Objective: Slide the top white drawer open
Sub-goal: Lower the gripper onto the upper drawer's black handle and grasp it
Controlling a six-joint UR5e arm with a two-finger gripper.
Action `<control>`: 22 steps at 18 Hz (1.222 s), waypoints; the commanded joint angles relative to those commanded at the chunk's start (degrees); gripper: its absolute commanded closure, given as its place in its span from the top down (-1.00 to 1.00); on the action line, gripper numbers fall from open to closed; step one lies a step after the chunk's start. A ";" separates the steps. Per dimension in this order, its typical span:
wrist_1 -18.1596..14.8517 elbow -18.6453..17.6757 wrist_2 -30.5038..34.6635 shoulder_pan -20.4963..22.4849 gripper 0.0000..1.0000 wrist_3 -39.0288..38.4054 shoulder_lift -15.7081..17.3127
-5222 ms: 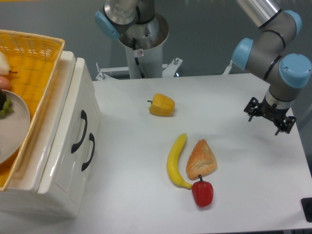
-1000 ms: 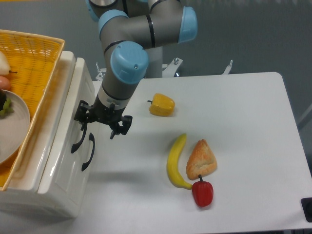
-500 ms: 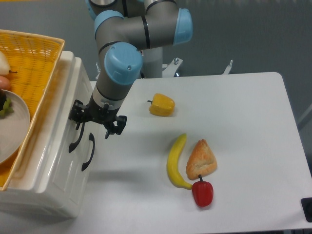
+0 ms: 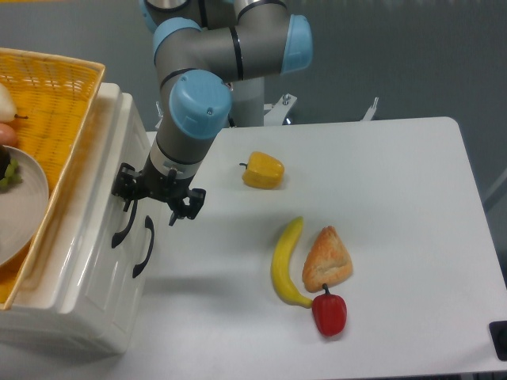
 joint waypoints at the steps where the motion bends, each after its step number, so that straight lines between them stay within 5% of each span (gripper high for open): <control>1: 0.00 0.00 0.00 0.00 0.59 -0.09 0.00; 3: 0.09 0.00 0.00 0.00 0.35 -1.75 0.00; 10: 0.18 0.17 0.00 -0.53 0.04 -2.81 0.09; 22: 0.18 0.70 -0.26 -1.49 -0.21 -2.90 0.35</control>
